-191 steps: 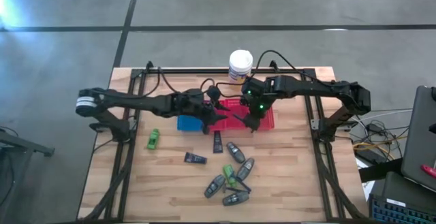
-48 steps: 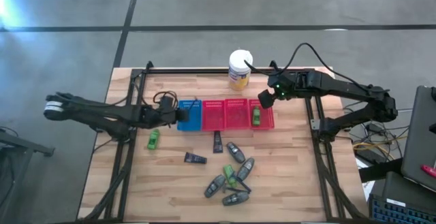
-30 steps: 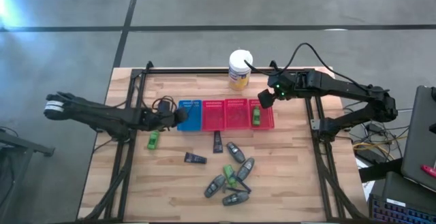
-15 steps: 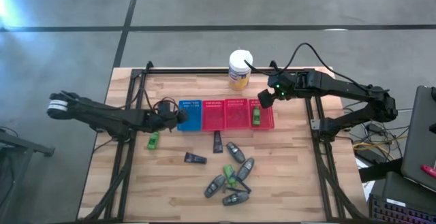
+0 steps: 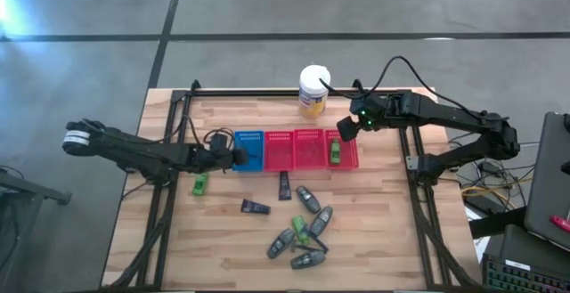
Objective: Pick & Place Travel size toiletries
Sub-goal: Put the blue razor into the blue bin
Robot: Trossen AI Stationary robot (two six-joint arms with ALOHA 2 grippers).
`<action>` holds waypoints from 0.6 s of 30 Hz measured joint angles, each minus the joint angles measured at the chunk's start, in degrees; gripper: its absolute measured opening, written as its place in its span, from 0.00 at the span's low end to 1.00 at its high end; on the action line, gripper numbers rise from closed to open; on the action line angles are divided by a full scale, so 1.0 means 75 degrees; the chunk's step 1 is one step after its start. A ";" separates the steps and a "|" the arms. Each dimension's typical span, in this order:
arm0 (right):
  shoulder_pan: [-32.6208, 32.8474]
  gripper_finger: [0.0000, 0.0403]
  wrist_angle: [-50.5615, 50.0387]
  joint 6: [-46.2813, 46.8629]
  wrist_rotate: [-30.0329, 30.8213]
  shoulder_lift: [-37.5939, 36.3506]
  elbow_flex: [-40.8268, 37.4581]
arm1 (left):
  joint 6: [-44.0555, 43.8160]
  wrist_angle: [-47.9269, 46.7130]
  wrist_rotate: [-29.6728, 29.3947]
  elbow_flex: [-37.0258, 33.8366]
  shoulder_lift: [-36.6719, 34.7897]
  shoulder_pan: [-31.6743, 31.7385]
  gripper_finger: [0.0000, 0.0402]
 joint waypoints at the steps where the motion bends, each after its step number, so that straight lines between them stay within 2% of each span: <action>1: 0.0000 0.72 0.0000 0.0000 0.0003 0.0000 0.0000 | 0.0227 -0.0002 0.0000 0.0000 -0.0001 0.0002 0.27; 4: 0.0000 0.74 -0.0002 0.0002 0.0003 0.0000 -0.0010 | 0.0341 -0.0073 -0.0008 0.0000 0.0005 0.0099 0.25; 10: 0.0000 0.78 -0.0015 0.0000 0.0003 0.0000 -0.0029 | 0.0587 -0.0093 -0.0111 0.0000 0.0008 0.0146 0.09; 18: 0.0000 0.81 -0.0019 0.0000 0.0006 0.0000 -0.0106 | 0.1984 -0.0105 -0.0392 0.0192 -0.0010 0.0146 0.09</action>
